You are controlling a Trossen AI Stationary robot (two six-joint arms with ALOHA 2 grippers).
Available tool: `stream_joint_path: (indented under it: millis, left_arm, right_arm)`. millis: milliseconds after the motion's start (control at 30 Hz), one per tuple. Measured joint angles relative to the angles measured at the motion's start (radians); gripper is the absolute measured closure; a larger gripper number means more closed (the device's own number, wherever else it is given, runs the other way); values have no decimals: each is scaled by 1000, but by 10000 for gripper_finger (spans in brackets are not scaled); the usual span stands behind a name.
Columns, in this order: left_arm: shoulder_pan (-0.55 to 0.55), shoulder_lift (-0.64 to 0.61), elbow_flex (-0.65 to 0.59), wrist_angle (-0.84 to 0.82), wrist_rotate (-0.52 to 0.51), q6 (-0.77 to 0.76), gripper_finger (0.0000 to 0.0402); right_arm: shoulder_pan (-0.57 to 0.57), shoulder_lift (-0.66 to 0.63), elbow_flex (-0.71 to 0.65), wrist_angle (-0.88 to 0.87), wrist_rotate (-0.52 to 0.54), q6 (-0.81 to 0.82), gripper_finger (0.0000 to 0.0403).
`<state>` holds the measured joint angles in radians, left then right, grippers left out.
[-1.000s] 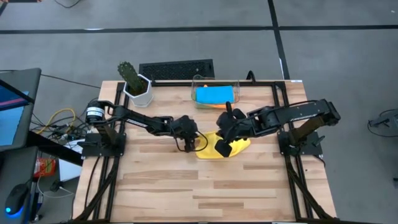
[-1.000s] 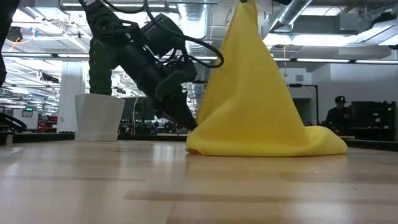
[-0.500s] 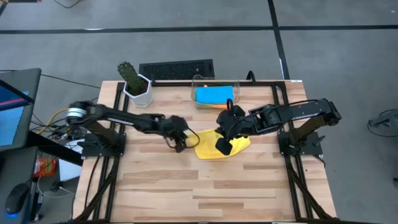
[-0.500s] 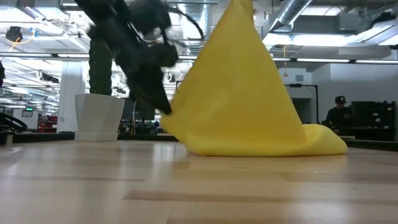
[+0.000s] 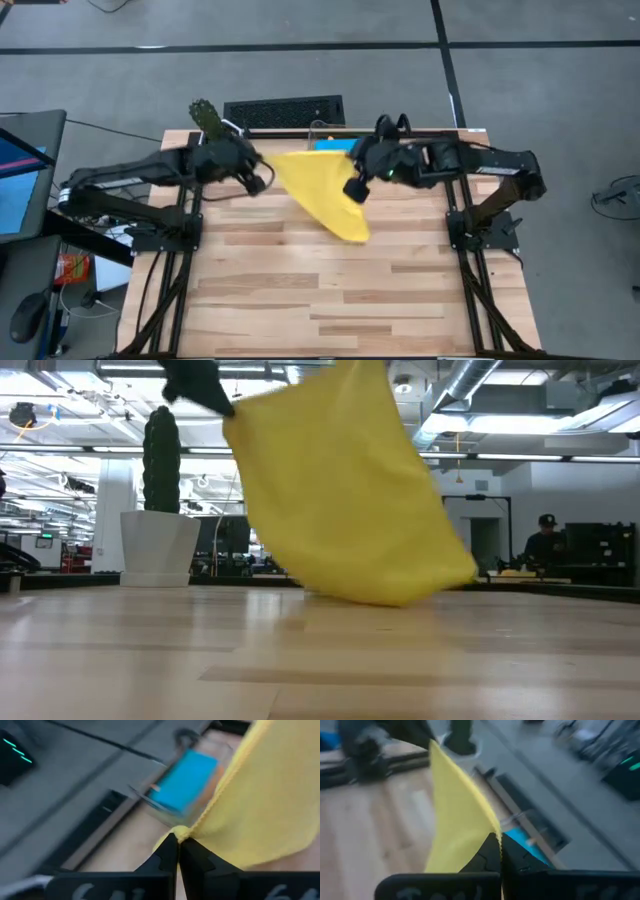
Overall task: Fold microfiber towels
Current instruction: Fold the yellow towel
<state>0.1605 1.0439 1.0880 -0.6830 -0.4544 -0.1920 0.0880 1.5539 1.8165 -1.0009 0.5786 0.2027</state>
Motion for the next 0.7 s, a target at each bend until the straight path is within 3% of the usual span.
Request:
stream_joint_path:
  millis: [133,400,533,700]
  left_arm:
    - [44,5,167,-96,-58,122,401]
    - [67,62,418,-319,-59,191,401]
    - [53,69,438,-435,71,127,401]
    - [-13,69,370,-538,265,-24,401]
  right_arm:
    - [-40,0,70,1,80,-97,393]
    - [-29,2,117,-18,74,-75,393]
    - [39,20,117,-91,71,28,393]
    - [168,63,86,-151,59,211,393]
